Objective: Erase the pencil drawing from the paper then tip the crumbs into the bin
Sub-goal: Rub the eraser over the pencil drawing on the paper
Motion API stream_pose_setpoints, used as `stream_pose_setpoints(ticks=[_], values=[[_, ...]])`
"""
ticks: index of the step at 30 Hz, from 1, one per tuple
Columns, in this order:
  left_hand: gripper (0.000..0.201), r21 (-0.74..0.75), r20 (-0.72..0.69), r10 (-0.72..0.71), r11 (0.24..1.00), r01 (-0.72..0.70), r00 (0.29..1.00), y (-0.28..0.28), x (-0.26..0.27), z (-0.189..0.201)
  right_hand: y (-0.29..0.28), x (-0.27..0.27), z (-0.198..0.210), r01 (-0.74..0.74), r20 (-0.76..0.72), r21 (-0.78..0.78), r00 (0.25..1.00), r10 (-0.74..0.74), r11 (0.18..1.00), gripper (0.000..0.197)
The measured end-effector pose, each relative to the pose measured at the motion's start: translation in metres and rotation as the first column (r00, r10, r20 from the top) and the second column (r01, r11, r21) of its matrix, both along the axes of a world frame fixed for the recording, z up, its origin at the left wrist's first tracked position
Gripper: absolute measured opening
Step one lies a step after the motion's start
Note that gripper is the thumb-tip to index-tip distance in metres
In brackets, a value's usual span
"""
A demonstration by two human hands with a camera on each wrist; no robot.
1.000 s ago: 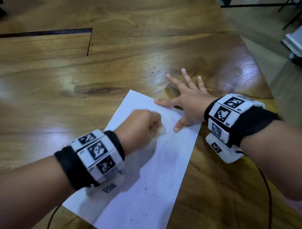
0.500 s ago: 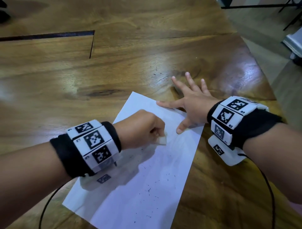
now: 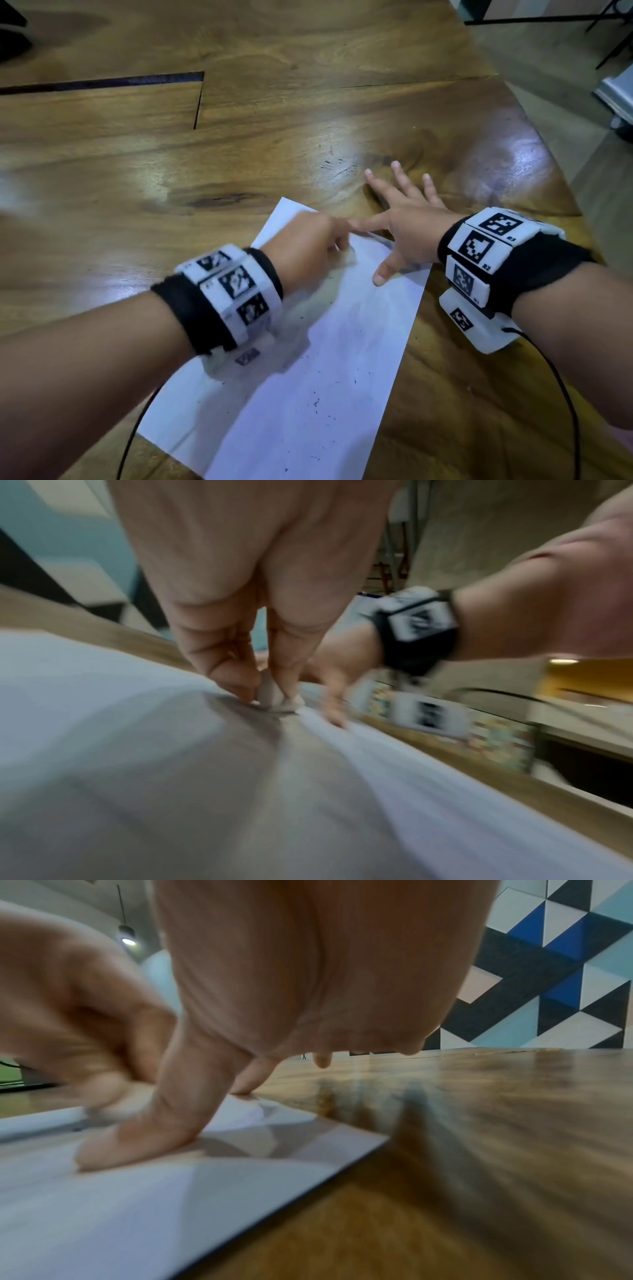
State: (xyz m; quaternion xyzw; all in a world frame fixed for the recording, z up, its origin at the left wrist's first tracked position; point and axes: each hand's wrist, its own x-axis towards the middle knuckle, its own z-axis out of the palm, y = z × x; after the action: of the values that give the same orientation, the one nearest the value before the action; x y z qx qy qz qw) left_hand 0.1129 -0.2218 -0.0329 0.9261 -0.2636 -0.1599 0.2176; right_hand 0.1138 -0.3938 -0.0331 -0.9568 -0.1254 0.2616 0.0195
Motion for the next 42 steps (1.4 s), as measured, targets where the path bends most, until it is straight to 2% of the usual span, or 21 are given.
stream_pose_setpoints(ticks=[2,4,7,10,16,18,20,22,24,27,32,34,36,38,40,42], values=[[0.009,-0.012,0.074,0.133,0.991,-0.133,0.988,0.007,0.020,0.004,0.000,0.000,-0.001,0.000,0.003,0.005,1.000,0.000,1.000,0.094],[0.010,-0.036,0.099,0.193,0.981,-0.190,0.976,0.010,0.024,0.005,0.000,0.000,-0.001,0.004,0.002,0.003,1.000,-0.004,1.000,0.096],[0.009,-0.096,0.051,0.185,0.979,-0.180,0.981,0.002,0.001,0.000,0.000,0.001,-0.001,0.009,0.008,0.010,1.000,-0.009,1.000,0.095],[0.008,-0.062,-0.052,0.086,0.994,-0.089,0.995,-0.005,-0.020,-0.004,0.000,0.001,-0.001,0.017,-0.002,0.025,1.000,-0.017,1.000,0.094],[0.010,-0.053,0.054,0.171,0.984,-0.169,0.984,-0.006,0.009,0.004,0.000,0.001,-0.001,0.012,0.008,-0.001,1.000,-0.012,1.000,0.093],[0.008,-0.040,-0.012,0.090,0.995,-0.090,0.996,-0.008,-0.007,0.003,0.000,0.002,-0.002,0.017,0.007,0.011,1.000,-0.017,1.000,0.092],[0.019,-0.023,-0.065,-0.030,0.999,0.028,0.997,-0.009,-0.026,0.000,0.000,0.002,-0.003,0.023,-0.001,0.025,1.000,-0.023,0.999,0.094],[0.023,0.006,-0.044,-0.070,0.997,0.070,0.997,-0.005,-0.026,-0.004,0.001,0.002,-0.003,0.023,-0.006,0.019,1.000,-0.023,1.000,0.095],[0.020,0.003,0.027,0.006,1.000,-0.006,1.000,0.001,-0.007,-0.005,0.000,0.001,-0.002,0.017,-0.002,0.021,1.000,-0.017,1.000,0.095],[0.004,-0.056,0.108,0.214,0.976,-0.209,0.971,0.012,0.020,0.002,0.000,0.000,-0.001,0.011,0.001,0.015,1.000,-0.011,1.000,0.096],[0.008,-0.109,0.085,0.275,0.958,-0.266,0.958,0.019,0.018,0.000,0.000,0.001,-0.001,0.008,0.000,0.002,1.000,-0.008,1.000,0.096],[0.001,-0.092,0.065,0.221,0.972,-0.215,0.973,0.020,0.010,-0.002,0.000,0.001,-0.002,0.008,0.004,-0.002,1.000,-0.008,1.000,0.096],[0.022,-0.059,0.042,0.101,0.993,-0.098,0.994,0.024,-0.004,-0.004,0.001,0.001,-0.002,0.006,0.010,-0.008,1.000,-0.006,1.000,0.096],[0.034,0.015,-0.052,-0.058,0.998,0.059,0.997,0.030,-0.023,0.000,0.001,0.001,-0.002,0.007,0.011,-0.012,1.000,-0.006,1.000,0.095],[0.026,0.104,-0.145,-0.179,0.975,0.195,0.973,0.035,-0.031,0.003,0.000,0.000,0.000,0.000,0.014,-0.023,1.000,0.000,1.000,0.094],[0.019,0.126,-0.140,-0.151,0.978,0.169,0.979,0.035,-0.019,0.009,0.000,0.001,0.000,0.001,0.009,-0.035,1.000,-0.001,0.999,0.094]])
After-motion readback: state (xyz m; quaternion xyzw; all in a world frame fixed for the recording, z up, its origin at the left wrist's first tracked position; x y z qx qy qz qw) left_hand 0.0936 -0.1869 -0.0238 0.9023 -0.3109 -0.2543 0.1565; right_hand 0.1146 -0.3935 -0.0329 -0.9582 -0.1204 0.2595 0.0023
